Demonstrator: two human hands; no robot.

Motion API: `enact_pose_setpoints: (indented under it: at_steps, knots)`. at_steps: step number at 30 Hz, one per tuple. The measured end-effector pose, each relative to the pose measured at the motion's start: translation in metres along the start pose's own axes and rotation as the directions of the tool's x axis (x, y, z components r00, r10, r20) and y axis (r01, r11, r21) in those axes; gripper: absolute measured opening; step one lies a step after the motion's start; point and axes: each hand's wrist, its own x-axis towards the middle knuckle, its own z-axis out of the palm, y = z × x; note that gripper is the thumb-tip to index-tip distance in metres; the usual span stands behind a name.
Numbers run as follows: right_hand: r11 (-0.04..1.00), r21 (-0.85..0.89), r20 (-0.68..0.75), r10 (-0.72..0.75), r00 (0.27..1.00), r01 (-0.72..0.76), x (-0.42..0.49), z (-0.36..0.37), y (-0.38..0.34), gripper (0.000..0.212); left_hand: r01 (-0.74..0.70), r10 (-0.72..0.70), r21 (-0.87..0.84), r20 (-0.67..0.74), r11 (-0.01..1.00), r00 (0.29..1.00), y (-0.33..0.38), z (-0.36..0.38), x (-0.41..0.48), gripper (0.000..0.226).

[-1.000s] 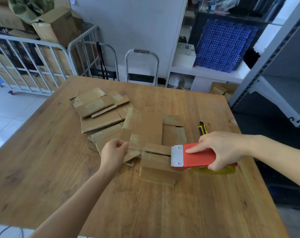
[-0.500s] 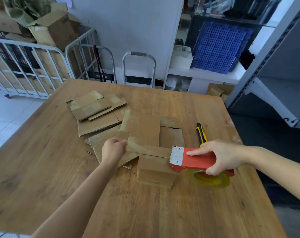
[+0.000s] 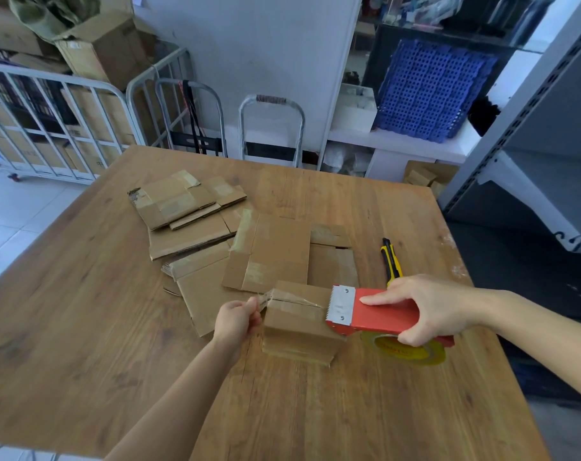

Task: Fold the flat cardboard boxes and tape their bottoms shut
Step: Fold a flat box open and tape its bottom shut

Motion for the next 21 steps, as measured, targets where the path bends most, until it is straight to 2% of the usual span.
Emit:
enact_pose_setpoints:
  at_steps: [3,6,10,13,15,19,21]
  knots:
    - [1.000,0.011,-0.009,0.004,1.000,-0.004,-0.001,0.002,0.001,0.071,0.022,-0.023,-0.022,-0.021,1.000,1.000,-0.001,0.002,-0.003,0.033]
    - [1.000,0.019,-0.012,0.003,1.000,-0.003,-0.002,0.003,0.001,0.071,-0.019,0.019,-0.004,-0.081,1.000,0.997,0.021,-0.008,-0.003,0.027]
    - [1.000,0.025,-0.012,0.014,1.000,-0.013,-0.002,0.003,0.002,0.071,-0.213,0.241,0.208,-0.117,0.955,0.964,0.055,-0.014,-0.013,0.028]
    - [1.000,0.011,-0.012,0.010,1.000,-0.010,-0.002,0.003,0.001,0.071,-0.319,0.363,0.258,-0.148,0.912,0.920,0.062,-0.010,-0.022,0.030]
    - [1.000,0.016,-0.008,0.015,1.000,-0.015,-0.002,0.003,0.001,0.071,-0.302,0.343,0.239,-0.155,0.923,0.927,0.058,-0.012,-0.020,0.029]
    - [1.000,0.018,-0.010,0.019,1.000,-0.019,-0.002,0.002,0.000,0.073,-0.107,0.109,0.029,-0.094,0.994,0.990,0.026,-0.016,-0.007,0.027]
    - [1.000,0.019,-0.008,0.018,1.000,-0.018,-0.002,0.002,-0.001,0.072,-0.110,0.110,-0.005,-0.085,0.994,0.990,0.014,-0.014,-0.002,0.028]
